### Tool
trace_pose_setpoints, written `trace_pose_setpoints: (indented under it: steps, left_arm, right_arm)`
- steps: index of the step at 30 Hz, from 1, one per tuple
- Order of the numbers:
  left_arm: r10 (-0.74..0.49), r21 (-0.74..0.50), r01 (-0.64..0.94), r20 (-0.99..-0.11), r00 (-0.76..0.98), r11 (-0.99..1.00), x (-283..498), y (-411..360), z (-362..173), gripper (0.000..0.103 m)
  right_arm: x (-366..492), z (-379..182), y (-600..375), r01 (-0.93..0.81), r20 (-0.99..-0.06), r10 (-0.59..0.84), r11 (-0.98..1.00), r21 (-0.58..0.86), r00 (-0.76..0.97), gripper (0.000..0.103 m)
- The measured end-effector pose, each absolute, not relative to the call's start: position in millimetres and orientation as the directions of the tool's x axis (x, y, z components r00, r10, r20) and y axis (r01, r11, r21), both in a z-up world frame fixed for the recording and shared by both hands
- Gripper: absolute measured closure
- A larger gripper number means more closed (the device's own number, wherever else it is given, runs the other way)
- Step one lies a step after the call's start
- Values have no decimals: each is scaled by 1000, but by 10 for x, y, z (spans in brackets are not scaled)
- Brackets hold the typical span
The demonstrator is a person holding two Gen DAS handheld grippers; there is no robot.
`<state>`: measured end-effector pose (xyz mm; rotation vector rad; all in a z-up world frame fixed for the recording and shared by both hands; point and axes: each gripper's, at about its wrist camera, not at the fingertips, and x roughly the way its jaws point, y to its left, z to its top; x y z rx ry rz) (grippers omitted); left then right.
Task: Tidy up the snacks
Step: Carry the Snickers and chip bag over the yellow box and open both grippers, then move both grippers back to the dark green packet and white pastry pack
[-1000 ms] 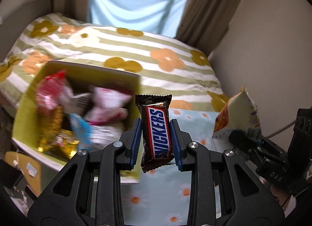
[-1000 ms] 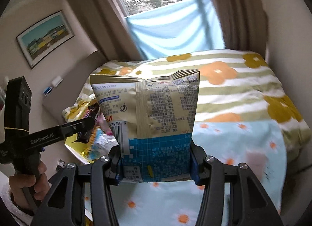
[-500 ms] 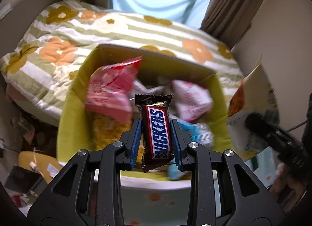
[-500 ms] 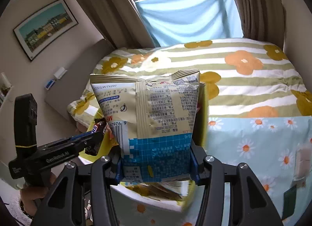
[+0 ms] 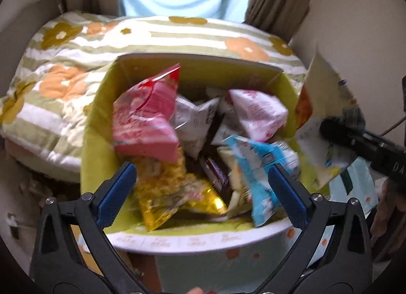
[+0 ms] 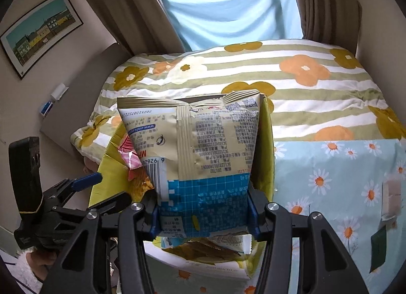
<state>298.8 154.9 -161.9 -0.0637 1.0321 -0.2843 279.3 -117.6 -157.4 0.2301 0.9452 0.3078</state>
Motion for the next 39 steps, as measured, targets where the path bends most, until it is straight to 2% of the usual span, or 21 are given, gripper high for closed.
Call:
trace_pose_setpoints:
  steps: [11,12,13,15,16,18,22,28,33,39]
  left_arm:
    - [-219,-187,114,-856,469,976,2884,1853,-1645,0]
    - [-215,-184,112,-857,469,977,2875,1854,-1639,0]
    - [-212,-181,110,-858,468,977,2865,1859,-1640,0]
    - [-204,-176,105,-859,469,979,2840,1872,-1636,0]
    - [-202,-175,102,-860,469,979,2830,1877,-1633,0]
    - [-198,-173,97,-860,469,980,2804,1891,-1623,0]
    - [-191,-169,91,-860,473,982,2765,1903,-1608,0]
    - [-198,-172,99,-855,479,980,2727,1865,-1539,0]
    - [-210,-160,141,-839,502,977,2699,1750,-1418,0]
    - [-283,-183,240,-818,501,953,2703,1381,-1263,0]
  right_arm:
    - [2969,-1536,-882,-242,-754,413,911,335,510,55]
    - [2997,-1533,-844,-250,-753,424,906,342,503,52]
    - [3022,-1532,-808,-262,-749,441,897,356,494,48]
    - [3024,-1518,-751,-272,-739,451,892,361,500,5]
    - [3004,-1502,-738,-273,-730,446,895,354,518,0]
    - [2943,-1475,-737,-285,-710,442,897,338,548,0]
    - [2855,-1517,-778,-282,-731,400,915,288,553,0]
    - [2748,-1506,-928,-255,-735,391,920,297,554,0]
    - [2592,-1431,-1117,-207,-734,353,935,287,580,0]
    - [2383,-1303,-1434,-129,-736,266,962,239,622,0]
